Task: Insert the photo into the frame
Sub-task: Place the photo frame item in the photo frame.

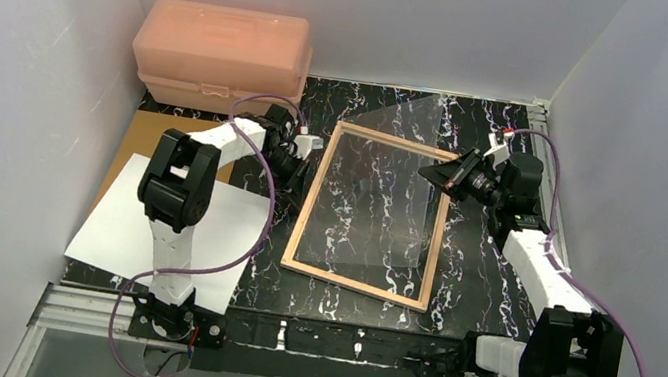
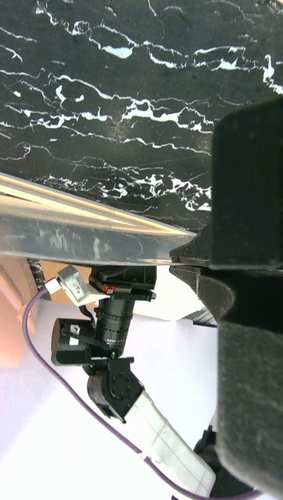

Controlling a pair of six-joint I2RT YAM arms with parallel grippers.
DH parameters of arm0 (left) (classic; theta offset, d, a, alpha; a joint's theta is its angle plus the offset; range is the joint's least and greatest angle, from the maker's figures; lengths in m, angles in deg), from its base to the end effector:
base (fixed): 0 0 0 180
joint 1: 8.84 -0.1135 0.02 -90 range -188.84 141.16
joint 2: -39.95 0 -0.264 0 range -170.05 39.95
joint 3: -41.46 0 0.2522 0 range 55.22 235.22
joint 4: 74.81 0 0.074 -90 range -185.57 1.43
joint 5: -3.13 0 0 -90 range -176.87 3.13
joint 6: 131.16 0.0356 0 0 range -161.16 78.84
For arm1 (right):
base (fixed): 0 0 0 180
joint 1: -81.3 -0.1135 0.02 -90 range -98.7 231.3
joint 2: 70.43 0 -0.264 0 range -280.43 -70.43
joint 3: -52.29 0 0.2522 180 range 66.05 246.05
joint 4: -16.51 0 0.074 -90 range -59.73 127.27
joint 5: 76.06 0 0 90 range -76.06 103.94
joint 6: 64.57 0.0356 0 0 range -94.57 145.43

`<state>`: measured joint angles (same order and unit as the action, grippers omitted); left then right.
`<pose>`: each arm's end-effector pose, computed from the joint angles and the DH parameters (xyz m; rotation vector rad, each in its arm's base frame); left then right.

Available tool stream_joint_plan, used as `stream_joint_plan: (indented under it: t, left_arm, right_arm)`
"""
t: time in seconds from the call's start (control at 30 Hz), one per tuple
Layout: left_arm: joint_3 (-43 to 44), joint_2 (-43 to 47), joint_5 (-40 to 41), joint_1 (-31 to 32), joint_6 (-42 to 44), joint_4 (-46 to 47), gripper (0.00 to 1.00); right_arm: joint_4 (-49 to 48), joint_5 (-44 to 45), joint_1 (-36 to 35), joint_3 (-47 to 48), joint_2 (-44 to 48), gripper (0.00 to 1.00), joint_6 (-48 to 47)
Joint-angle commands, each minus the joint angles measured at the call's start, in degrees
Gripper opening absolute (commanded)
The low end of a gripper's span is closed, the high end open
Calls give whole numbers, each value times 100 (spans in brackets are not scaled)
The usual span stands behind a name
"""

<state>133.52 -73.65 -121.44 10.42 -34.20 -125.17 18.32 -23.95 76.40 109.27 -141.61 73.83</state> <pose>0.3638 -0.1485 0.1646 0.7589 2.6558 -0.9006 0.2746 0.0455 0.2734 0.2500 1.9651 1.2365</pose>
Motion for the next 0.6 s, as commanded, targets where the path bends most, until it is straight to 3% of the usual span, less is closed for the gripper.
stream_joint_plan:
  t: [0.0,0.4,0.57]
  left_arm:
    - [-71,68,-377,-279,-141,-191,0]
    - [-118,148,-389,-347,-81,-200,0]
    - [-163,96,-452,-346,-81,-187,0]
  right_arm:
    - [-591,27,-95,67,335,1,298]
    - [-6,353,-125,-62,151,1,-193]
    - [70,507,-130,-147,208,1,77]
